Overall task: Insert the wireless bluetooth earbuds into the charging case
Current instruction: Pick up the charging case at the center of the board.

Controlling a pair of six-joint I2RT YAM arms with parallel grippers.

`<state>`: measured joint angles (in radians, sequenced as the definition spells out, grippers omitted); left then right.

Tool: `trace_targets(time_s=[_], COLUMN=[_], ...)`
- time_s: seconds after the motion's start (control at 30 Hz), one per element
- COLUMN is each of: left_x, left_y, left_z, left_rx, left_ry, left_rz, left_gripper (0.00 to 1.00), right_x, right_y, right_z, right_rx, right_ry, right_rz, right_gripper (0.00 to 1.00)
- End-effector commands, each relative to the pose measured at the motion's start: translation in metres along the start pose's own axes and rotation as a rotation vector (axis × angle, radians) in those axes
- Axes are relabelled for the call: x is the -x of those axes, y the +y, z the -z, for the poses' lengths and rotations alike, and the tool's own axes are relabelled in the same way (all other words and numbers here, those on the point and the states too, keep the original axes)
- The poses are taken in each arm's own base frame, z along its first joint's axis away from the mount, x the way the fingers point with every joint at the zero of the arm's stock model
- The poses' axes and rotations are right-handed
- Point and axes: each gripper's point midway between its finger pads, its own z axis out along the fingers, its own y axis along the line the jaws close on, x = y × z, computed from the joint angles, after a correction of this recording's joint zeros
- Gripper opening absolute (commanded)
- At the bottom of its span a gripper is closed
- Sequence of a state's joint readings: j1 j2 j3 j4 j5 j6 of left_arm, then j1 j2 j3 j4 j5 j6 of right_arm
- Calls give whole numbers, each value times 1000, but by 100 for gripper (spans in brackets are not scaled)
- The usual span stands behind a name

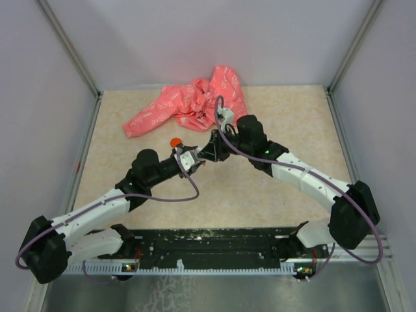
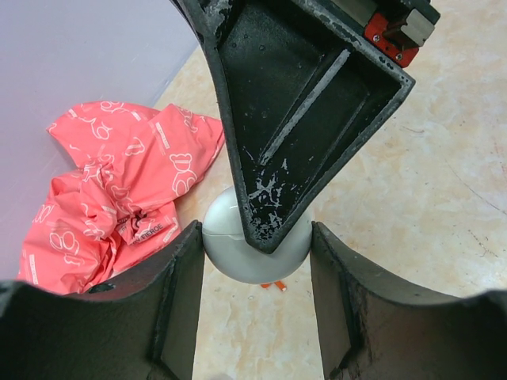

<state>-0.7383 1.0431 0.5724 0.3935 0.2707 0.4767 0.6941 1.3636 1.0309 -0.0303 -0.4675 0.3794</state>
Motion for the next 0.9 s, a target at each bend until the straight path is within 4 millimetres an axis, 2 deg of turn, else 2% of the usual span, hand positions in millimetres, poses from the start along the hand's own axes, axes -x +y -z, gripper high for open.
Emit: trace_targets(time_s=[0.0, 0.1, 0.2, 0.37, 0.5, 0.87], left_x=[15, 12, 14, 28, 45, 72], left_y=[-1, -7, -2, 1, -3, -19], left_z=[1, 3, 3, 9, 18, 36], left_rx=[-16, -68, -44, -91, -195, -446], left_ry=[-40, 2, 20, -30, -121, -263], left_rz=[-13, -16, 41, 110, 182, 367], left_gripper=[41, 46, 55, 70, 72, 68], right_x=[35, 42, 49, 57, 55, 37], right_y=[24, 23, 20, 12, 13, 50], right_z=[11, 19, 29, 49, 61, 77], right_rx=[64, 56, 53, 26, 39, 273], right_ry=[-81, -98, -115, -121, -95, -49], right_rz=[115, 144, 166, 227, 318, 540], right_gripper=[17, 14, 12, 10, 9, 7])
